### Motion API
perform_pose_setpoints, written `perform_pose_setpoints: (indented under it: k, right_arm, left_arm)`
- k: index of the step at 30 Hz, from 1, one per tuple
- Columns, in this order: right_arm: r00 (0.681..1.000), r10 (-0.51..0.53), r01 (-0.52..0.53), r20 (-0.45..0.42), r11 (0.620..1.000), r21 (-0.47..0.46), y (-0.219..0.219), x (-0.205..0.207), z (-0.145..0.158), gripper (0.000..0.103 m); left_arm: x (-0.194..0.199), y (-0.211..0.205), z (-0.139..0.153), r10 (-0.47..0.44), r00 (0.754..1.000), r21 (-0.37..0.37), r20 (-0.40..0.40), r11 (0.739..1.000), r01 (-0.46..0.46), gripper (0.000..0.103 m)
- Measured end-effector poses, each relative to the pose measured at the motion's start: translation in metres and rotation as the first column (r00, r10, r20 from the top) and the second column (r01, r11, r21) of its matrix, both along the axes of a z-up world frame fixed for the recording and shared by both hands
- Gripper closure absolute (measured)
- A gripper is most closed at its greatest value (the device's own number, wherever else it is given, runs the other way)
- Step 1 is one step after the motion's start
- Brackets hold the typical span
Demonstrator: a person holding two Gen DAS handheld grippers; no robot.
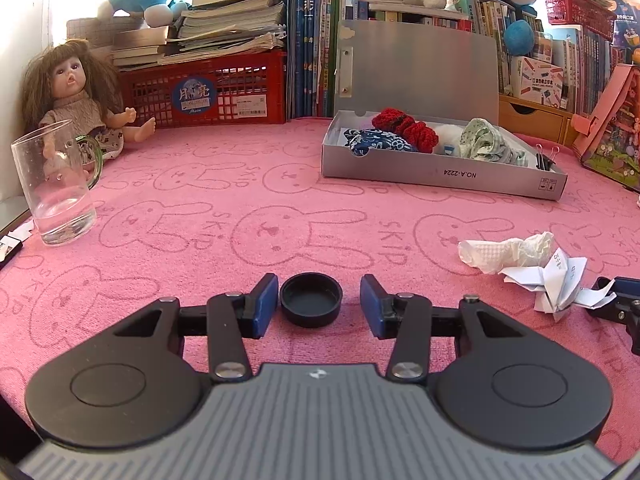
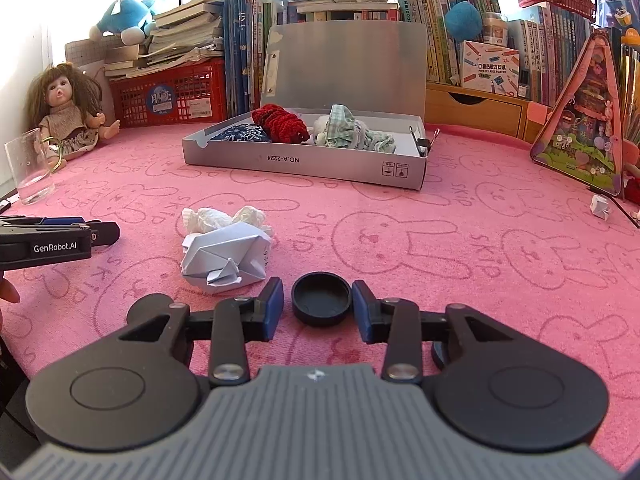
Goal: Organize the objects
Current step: 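Close the left tool on a black lid while the right tool grasps the other black lid, then lift the black lids off the table with both tools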
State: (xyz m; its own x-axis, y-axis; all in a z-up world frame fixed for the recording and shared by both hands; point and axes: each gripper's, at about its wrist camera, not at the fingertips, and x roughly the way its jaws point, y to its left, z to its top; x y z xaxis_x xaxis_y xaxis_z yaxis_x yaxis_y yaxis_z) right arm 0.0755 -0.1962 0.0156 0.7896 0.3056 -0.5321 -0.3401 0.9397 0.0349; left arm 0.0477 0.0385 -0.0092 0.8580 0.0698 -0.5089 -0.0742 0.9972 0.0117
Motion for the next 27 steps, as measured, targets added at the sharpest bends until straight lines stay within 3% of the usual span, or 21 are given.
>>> perform_pose_setpoints:
  k: [7, 27]
  right_arm:
    - [1.0, -0.025, 0.025, 0.012, 0.999, 0.034, -0.0043, 0.0006, 0.0068, 0.066]
    - [1.0, -0.028, 0.028, 0.013, 0.999, 0.035, -0.002, 0.0017, 0.006, 0.066]
  left_arm:
    - [-0.0004, 0.0003, 0.0026, -0.003, 1.0, -0.004, 0.005, 1.0, 0.003, 0.059]
    - [-0.0025, -0.0018, 0.0037, -0.011, 1.0, 0.0, -0.001, 1.0, 0.011, 0.059]
